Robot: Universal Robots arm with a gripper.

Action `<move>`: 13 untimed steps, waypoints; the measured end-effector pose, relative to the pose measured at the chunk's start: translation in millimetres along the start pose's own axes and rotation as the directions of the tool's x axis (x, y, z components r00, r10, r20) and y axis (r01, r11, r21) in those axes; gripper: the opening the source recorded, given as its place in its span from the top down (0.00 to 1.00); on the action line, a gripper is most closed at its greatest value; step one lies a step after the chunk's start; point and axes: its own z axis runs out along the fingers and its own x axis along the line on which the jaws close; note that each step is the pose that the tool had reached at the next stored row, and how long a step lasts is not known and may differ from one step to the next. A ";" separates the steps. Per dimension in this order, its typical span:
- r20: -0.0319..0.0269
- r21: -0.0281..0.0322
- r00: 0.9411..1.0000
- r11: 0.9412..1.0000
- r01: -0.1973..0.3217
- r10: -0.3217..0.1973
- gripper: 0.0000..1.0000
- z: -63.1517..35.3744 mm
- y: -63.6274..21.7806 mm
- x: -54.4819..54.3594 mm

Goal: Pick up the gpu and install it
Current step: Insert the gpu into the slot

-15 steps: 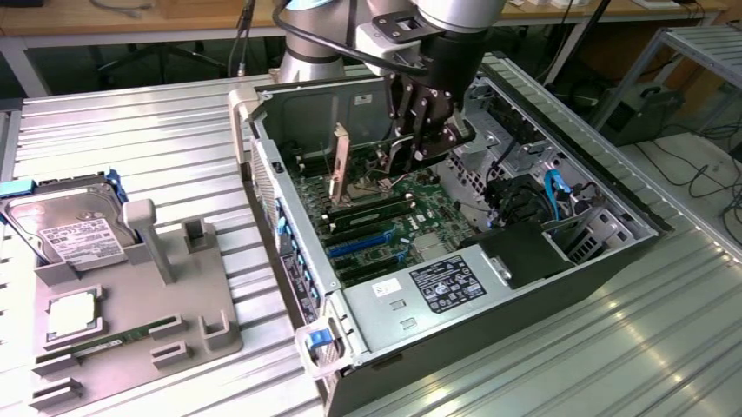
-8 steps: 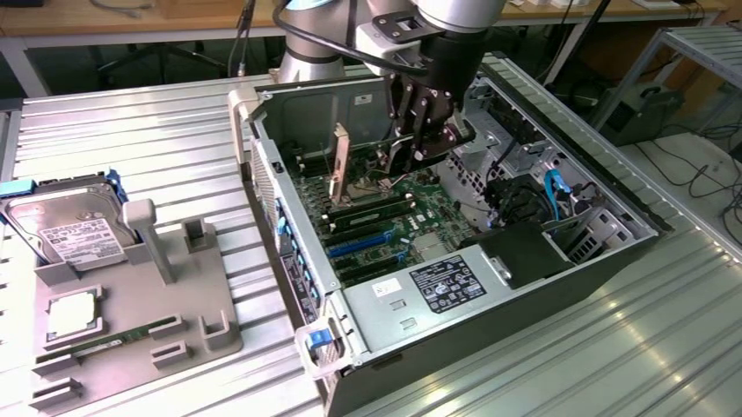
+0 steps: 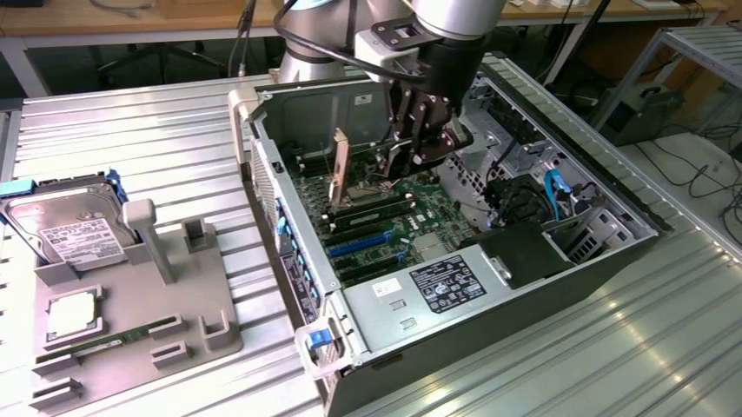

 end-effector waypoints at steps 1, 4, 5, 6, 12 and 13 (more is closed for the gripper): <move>0.000 0.000 1.000 1.000 0.000 0.000 0.73 0.7 0.0 0.0; 0.000 0.000 1.000 1.000 0.000 0.000 0.73 2.4 0.0 0.1; 0.000 0.000 1.000 1.000 0.000 0.000 0.73 2.9 0.1 0.1; 0.000 0.000 1.000 1.000 0.000 0.000 0.73 3.6 0.1 0.1; 0.000 0.000 1.000 1.000 0.003 -0.003 0.73 9.1 0.2 0.3; 0.000 0.000 1.000 1.000 0.003 -0.003 0.73 10.4 0.2 0.3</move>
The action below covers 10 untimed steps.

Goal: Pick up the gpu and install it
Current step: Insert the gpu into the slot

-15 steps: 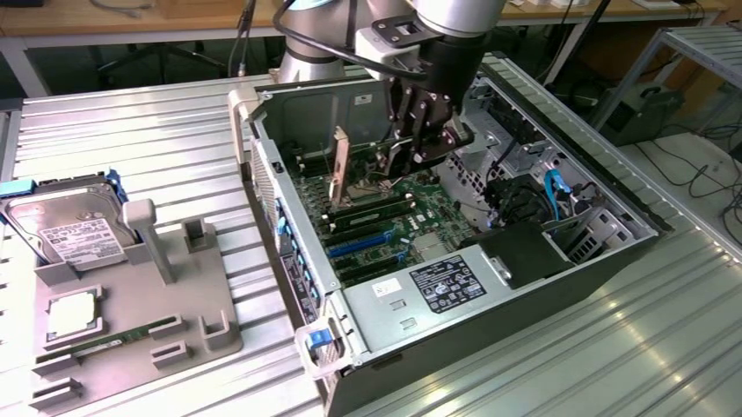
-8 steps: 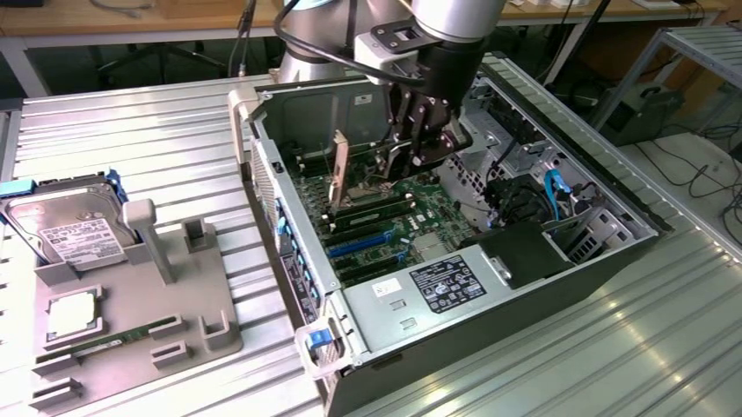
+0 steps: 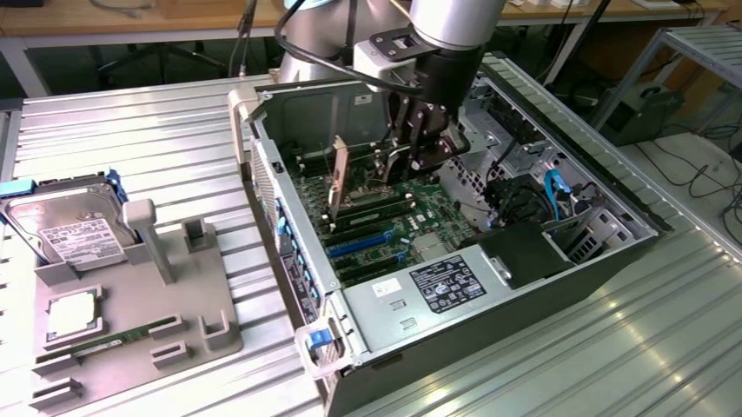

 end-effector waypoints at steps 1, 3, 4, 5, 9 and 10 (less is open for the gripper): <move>0.000 0.000 1.000 1.000 0.000 0.000 0.73 0.9 0.0 0.0; 0.000 0.000 1.000 1.000 0.001 -0.001 0.73 2.3 0.0 0.1; 0.000 0.000 1.000 1.000 0.001 -0.001 0.73 3.3 0.1 0.1; 0.000 0.000 1.000 1.000 0.001 -0.001 0.73 4.3 0.1 0.1; -0.001 0.001 1.000 1.000 -0.021 0.021 0.73 11.4 1.7 0.2; -0.001 0.001 0.999 0.999 -0.036 0.036 0.73 13.1 2.3 0.1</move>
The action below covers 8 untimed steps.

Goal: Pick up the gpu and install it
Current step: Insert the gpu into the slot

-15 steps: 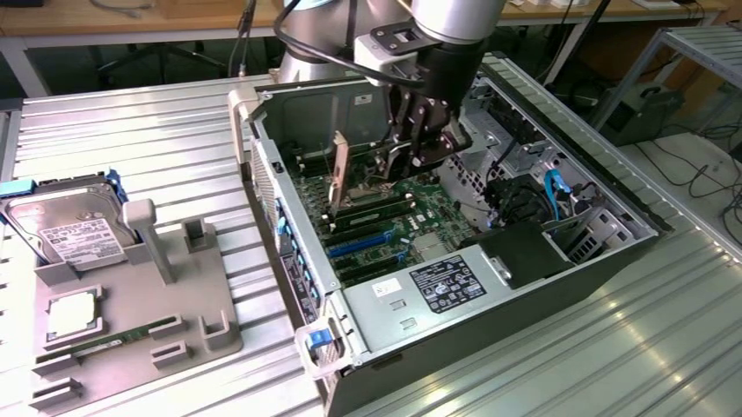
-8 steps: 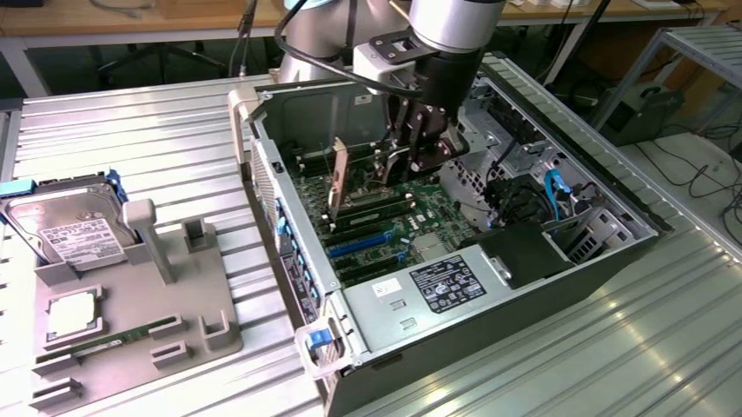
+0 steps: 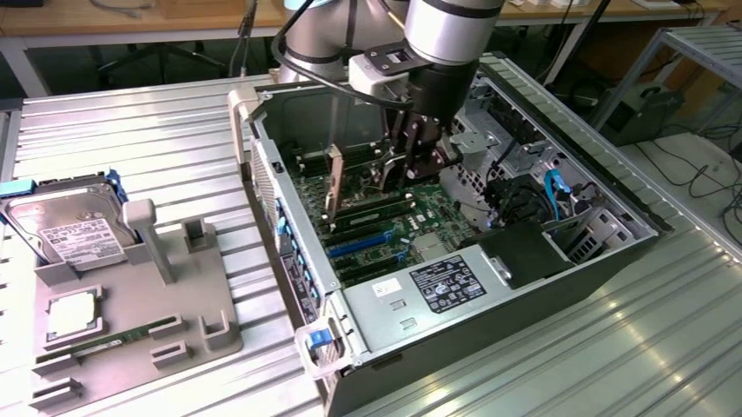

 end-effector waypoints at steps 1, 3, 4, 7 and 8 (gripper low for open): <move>0.000 0.000 1.000 1.000 -0.004 0.004 0.73 0.7 0.7 0.0; 0.000 0.000 1.000 1.000 -0.006 0.006 0.73 2.3 1.2 -0.1; -0.001 -0.001 1.000 1.000 -0.006 0.006 0.73 3.5 1.2 -0.1; -0.001 -0.005 1.000 1.000 -0.006 0.006 0.73 5.5 1.2 -0.9; -0.001 -0.006 1.000 1.000 -0.007 0.007 0.73 6.1 1.3 -1.0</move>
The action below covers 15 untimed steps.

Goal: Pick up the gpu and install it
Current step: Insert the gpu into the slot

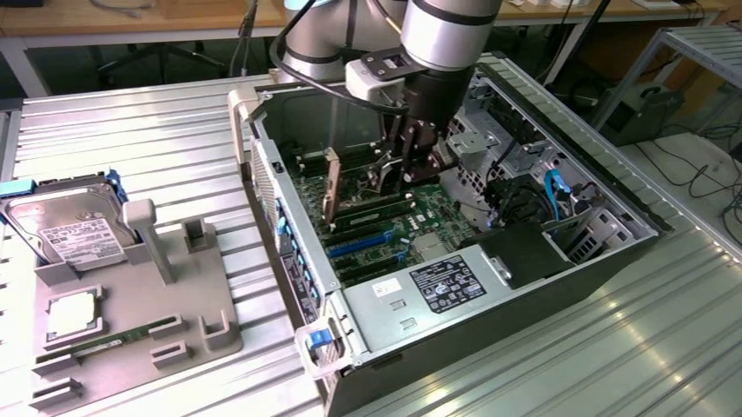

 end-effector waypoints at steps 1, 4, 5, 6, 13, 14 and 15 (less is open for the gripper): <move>0.000 -0.001 1.000 1.000 0.000 0.000 0.73 0.8 0.0 0.0; 0.000 -0.001 1.000 1.000 0.000 0.000 0.73 1.9 0.0 0.0; 0.000 -0.001 1.000 1.000 0.000 0.000 0.73 2.8 0.0 0.1; 0.000 -0.001 1.000 1.000 -0.002 0.002 0.73 3.6 0.0 0.1; -0.001 0.000 0.998 0.998 -0.055 0.055 0.73 9.1 0.1 0.1; -0.001 0.000 0.998 0.998 -0.057 0.057 0.73 9.3 0.1 0.1; -0.001 0.000 0.998 0.998 -0.058 0.058 0.73 9.4 0.1 0.2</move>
